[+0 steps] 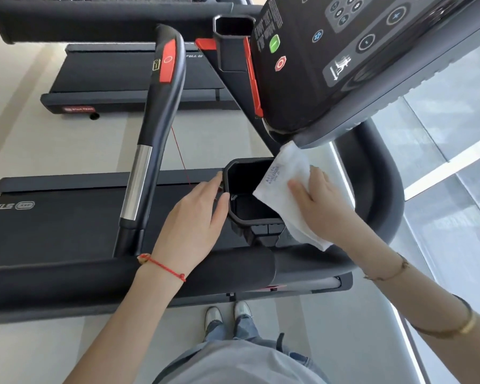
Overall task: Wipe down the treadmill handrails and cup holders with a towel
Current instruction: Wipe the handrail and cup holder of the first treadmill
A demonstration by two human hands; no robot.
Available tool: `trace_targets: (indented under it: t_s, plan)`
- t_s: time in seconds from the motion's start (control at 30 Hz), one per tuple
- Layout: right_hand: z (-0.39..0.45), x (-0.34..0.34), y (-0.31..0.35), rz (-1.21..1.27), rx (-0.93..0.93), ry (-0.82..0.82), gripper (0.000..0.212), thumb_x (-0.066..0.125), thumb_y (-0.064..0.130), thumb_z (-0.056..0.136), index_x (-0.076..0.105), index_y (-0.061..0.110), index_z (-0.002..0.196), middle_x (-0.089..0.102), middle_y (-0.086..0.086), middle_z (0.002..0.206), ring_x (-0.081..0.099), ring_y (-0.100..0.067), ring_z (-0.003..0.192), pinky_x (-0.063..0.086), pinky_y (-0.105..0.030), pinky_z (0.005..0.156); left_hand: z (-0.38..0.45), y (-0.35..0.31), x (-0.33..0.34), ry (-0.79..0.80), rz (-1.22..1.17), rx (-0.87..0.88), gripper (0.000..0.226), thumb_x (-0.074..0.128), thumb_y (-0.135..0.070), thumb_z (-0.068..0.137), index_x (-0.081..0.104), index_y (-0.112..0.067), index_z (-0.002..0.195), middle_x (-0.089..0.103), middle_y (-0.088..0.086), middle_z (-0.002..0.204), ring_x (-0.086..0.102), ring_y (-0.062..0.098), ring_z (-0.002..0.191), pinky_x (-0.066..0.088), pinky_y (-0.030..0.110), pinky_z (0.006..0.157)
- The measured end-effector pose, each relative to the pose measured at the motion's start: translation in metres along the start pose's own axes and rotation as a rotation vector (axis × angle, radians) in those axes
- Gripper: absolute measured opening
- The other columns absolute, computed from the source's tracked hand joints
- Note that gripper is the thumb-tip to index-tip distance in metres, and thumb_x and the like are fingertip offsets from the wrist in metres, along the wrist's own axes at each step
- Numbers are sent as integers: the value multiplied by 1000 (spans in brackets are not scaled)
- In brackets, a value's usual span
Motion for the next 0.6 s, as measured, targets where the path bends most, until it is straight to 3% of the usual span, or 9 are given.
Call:
trace_targets:
  t_s: [0.03,0.13,0.27,0.33,0.43,0.6]
  plan:
    - [4,3,3,3,-27,6,14,42,23,103,40,10,103,42,-10,109,38,-20,86,21,-24,63,0,0,0,4,-1,3,51,35,-35,104,38,-18,152,61,1,118,61,20,105,52,38,88]
    - [20,8,14,-74,-150,31,37,44,19,103,36,0,132,43,-15,128,48,-29,99,22,-23,66,0,1,0,16,-5,1,52,34,-35,104,35,-19,153,61,1,120,60,20,107,51,36,90]
    - [29,9,15,-140,-234,34,39,47,22,101,36,5,135,45,-13,136,56,-36,104,36,-34,73,0,0,-1,22,-15,-3,53,33,-37,103,34,-21,154,61,-1,118,60,19,105,51,35,88]
    - [27,9,14,-166,-338,4,46,49,20,100,36,8,142,43,-9,144,53,-33,116,42,-34,87,0,0,-1,20,-27,-9,53,34,-37,103,35,-21,153,60,-1,116,60,18,103,51,33,86]
    - [26,12,15,-261,-514,16,51,53,16,97,38,6,145,41,-6,149,37,-28,138,28,-20,99,0,0,-1,22,-45,-18,51,36,-35,103,37,-21,153,61,-2,118,60,15,104,49,29,86]
    - [52,15,34,-348,-676,127,45,52,17,99,44,7,142,51,-8,140,48,-28,128,38,-33,107,2,0,-1,20,-40,-33,46,40,-32,103,44,-18,147,61,-1,108,60,18,93,51,37,78]
Point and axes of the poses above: each hand's wrist, its own z-axis towards the middle knuckle, its own x-axis out of the palm, y = z × x, the point moved 3 cm from there along z, towards the middle knuckle
